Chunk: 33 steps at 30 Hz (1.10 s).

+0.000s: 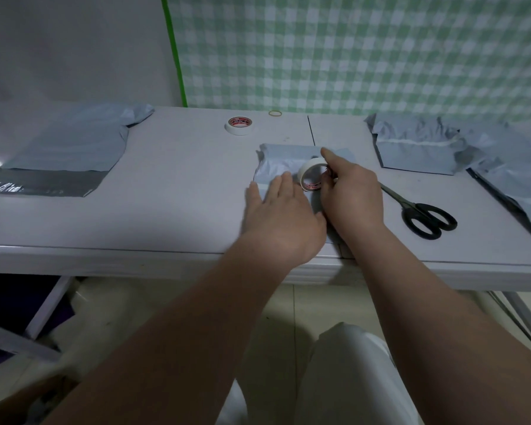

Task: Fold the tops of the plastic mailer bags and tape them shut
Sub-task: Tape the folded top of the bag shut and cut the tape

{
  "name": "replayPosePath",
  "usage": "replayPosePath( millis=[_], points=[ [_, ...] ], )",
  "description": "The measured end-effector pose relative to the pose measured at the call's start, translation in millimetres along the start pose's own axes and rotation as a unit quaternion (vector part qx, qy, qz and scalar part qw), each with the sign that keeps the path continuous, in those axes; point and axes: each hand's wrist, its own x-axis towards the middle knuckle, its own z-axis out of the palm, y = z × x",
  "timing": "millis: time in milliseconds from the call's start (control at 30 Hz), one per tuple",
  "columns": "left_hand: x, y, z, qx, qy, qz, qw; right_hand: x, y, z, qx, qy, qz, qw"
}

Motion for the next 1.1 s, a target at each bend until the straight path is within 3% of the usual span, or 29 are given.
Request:
replayPosePath(
  millis=[600,800,1100],
  points=[
    [-3.6,1.6,6.0,0.021,0.024,-0.006,0.999,5.9,14.1,-14.1,-0.043,-0.015,-0.040,0.998],
    [-3.6,1.5,4.0,0.016,0.013,-0.007,1.000,8.8,18.3,-22.5,-0.105,-0.025,-0.054,0.993],
    [-2.4,7.9,0.3,0.024,-0.018,-0.019,0.999,3.6,15.2,-20.4,-0.109,-0.008,-0.059,0.992]
  ],
)
